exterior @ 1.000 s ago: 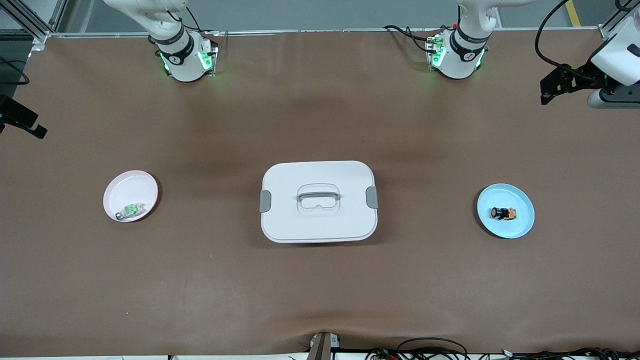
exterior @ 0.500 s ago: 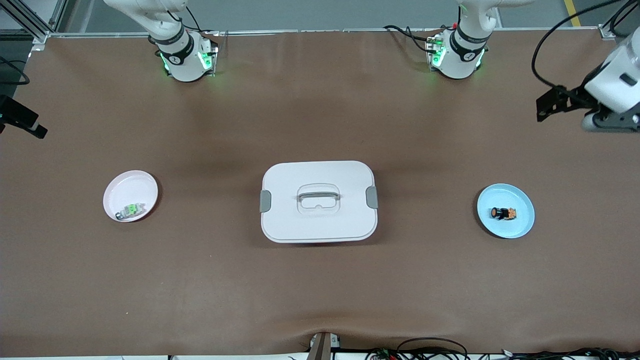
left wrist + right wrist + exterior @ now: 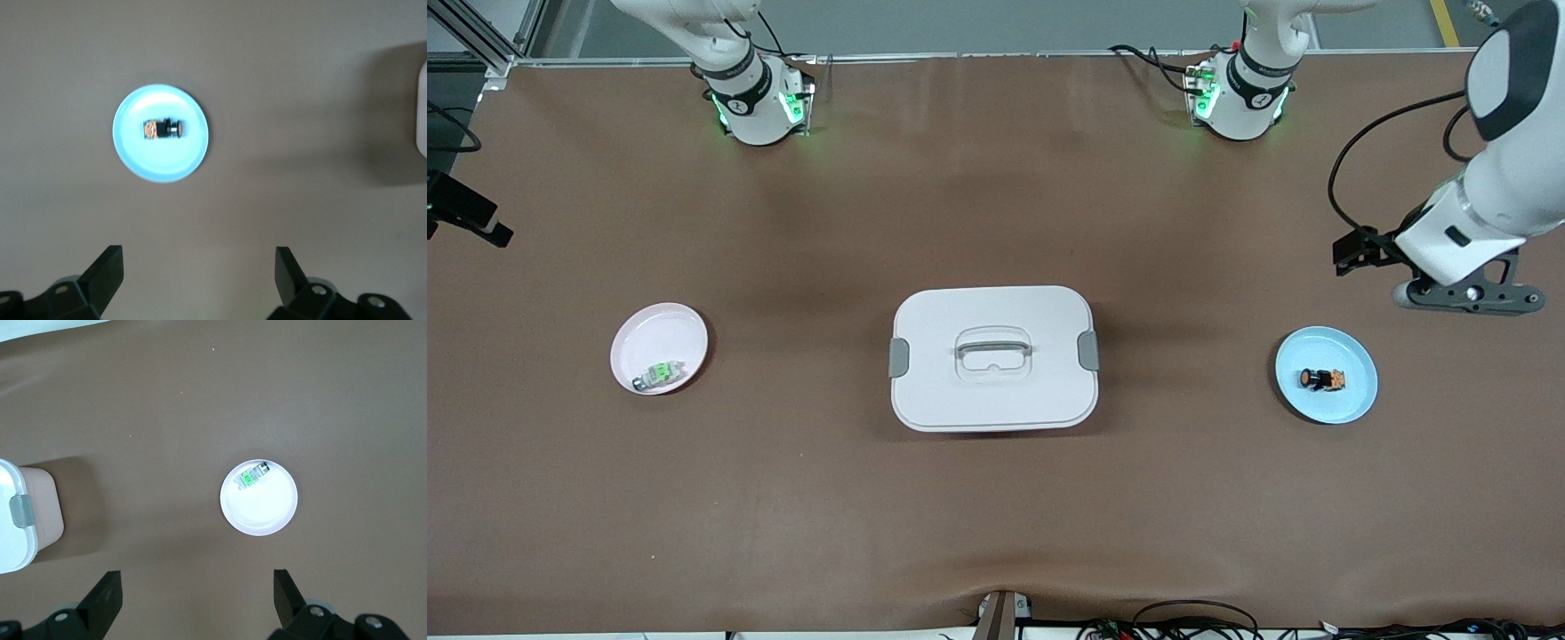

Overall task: Transfer orange switch to right arm and place
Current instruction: 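Lower the left gripper over the orange switch and close on it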

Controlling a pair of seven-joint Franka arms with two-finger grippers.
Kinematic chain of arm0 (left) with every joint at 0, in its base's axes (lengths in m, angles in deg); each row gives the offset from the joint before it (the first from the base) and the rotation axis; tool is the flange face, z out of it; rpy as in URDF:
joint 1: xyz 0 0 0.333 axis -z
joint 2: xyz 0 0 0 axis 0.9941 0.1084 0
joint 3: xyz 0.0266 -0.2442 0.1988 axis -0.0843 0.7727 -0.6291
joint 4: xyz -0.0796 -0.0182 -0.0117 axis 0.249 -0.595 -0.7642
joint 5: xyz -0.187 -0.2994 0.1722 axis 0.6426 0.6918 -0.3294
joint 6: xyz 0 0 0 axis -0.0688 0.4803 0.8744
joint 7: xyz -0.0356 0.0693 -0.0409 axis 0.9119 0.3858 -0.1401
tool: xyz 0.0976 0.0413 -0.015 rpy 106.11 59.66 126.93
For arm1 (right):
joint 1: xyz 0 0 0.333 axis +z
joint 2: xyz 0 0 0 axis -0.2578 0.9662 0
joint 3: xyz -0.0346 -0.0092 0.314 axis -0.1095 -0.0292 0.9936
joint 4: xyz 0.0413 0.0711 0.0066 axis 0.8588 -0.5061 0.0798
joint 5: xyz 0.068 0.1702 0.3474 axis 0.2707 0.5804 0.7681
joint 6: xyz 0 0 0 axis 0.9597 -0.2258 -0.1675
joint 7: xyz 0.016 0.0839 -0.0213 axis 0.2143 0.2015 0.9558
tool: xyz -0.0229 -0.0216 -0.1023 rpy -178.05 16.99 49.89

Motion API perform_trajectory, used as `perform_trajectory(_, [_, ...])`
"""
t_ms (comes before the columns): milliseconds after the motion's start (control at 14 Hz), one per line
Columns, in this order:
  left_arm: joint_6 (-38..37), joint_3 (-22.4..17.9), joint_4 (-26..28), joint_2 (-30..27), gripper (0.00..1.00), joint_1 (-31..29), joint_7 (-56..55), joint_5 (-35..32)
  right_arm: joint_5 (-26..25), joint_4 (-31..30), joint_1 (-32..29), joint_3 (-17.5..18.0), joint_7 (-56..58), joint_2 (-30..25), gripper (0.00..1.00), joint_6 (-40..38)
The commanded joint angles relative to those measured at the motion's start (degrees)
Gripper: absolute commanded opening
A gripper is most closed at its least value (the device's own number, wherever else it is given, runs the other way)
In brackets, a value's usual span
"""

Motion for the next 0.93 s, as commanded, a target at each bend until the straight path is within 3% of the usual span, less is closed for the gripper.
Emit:
perform_trajectory(0, [7.6,0.1,4.7,1.2,1.00,-0.3,-0.9,-1.3,-0.6,0.6,-0.7,0.4,0.6,0.3,1.00,-0.3])
perform_trajectory(357, [11.9,0.2,6.4,5.8,1.00,-3.5,0.2,-2.4,-0.7,0.7,-0.8,0.4,0.7,0.3,1.00,-0.4])
perform_trajectory(571, [19.9,0.3,10.7,7.0,1.00,-6.1,3.1,-2.4,-0.7,0.7,-0.8,0.4,0.7,0.3,1.00,-0.4])
perform_trajectory(857, [26.3,0.2,12.6,11.4,1.00,-7.2,3.5,-2.4,-0.7,0.7,-0.8,0.4,0.7,0.3,1.00,-0.4])
